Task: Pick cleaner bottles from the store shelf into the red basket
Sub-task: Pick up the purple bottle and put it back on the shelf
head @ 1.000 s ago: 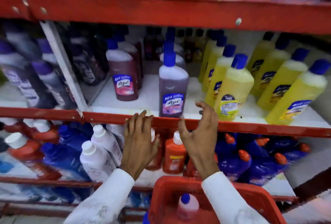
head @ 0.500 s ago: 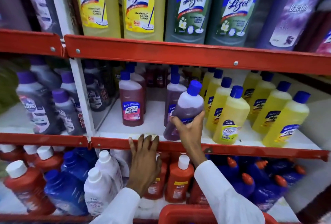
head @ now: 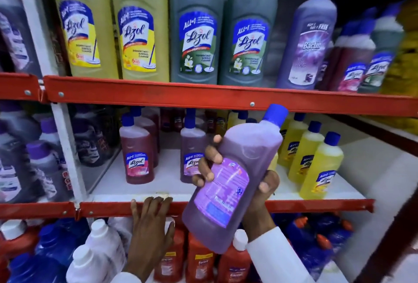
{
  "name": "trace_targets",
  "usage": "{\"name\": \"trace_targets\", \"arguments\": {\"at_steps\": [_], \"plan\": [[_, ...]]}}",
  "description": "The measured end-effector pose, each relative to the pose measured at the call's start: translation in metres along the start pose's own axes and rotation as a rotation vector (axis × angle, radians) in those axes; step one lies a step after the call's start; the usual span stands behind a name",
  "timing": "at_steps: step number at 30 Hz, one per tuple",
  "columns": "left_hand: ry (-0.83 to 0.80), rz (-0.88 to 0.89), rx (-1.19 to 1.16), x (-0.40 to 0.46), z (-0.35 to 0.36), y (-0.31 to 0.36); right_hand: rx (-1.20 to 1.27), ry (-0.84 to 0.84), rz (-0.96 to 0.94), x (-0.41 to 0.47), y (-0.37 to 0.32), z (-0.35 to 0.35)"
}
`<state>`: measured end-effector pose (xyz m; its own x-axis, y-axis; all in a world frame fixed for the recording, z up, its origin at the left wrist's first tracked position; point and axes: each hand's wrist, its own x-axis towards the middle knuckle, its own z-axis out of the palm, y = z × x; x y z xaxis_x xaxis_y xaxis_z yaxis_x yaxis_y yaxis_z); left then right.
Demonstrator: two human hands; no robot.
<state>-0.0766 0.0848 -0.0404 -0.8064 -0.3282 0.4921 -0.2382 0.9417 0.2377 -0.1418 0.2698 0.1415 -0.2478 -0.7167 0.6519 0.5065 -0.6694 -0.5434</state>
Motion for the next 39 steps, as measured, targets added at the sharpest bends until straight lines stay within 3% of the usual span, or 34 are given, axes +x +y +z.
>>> {"name": "trace_targets", "arguments": {"at_steps": [2,5,7,10,13,20,39], "plan": [[0.001,0.001,0.013,0.0,0.0,0.0,-0.055,0.141,-0.088,-0.01,0.0,-0.004],[-0.009,-0.014,0.011,0.0,0.0,0.002,-0.309,0.665,-0.373,-0.019,0.006,-0.015],[-0.015,-0.043,0.006,-0.001,-0.001,0.004,-0.591,0.843,-0.454,-0.012,0.012,-0.019],[-0.015,-0.058,-0.029,-0.002,-0.001,0.007,-1.039,1.006,-0.424,-0.001,0.022,-0.026],[-0.013,-0.059,-0.062,-0.002,-0.004,0.007,-1.259,1.06,-0.325,0.005,0.035,-0.042],[-0.023,-0.06,-0.108,-0.001,-0.006,0.006,-1.37,1.091,-0.108,0.019,0.062,-0.084],[0.002,-0.091,-0.07,0.0,-0.006,0.01,-1.458,1.003,0.016,0.007,0.079,-0.107]]}}
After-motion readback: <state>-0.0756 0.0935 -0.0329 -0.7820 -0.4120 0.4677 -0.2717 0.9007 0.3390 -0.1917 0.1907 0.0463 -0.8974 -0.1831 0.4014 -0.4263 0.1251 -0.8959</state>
